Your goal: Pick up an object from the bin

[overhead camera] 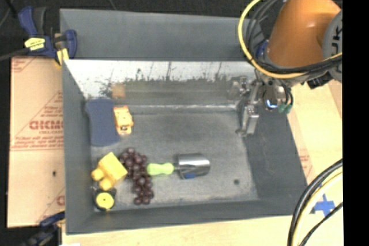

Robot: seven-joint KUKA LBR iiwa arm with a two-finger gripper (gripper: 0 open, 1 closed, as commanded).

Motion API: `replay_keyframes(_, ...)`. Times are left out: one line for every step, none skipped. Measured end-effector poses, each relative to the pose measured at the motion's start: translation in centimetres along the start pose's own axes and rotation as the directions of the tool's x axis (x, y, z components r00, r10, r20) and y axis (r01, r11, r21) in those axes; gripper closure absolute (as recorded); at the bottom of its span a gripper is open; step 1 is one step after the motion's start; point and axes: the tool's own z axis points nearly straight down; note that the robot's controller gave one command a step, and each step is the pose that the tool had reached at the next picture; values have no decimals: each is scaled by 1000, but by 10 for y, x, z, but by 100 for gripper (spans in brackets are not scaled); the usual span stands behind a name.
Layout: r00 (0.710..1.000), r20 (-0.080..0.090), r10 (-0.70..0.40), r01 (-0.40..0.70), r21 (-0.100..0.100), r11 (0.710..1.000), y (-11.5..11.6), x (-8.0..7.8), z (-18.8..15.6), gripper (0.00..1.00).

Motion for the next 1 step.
replay_keyframes(1000, 8, -2, 2, 1, 1000, 0, -1, -5, 0)
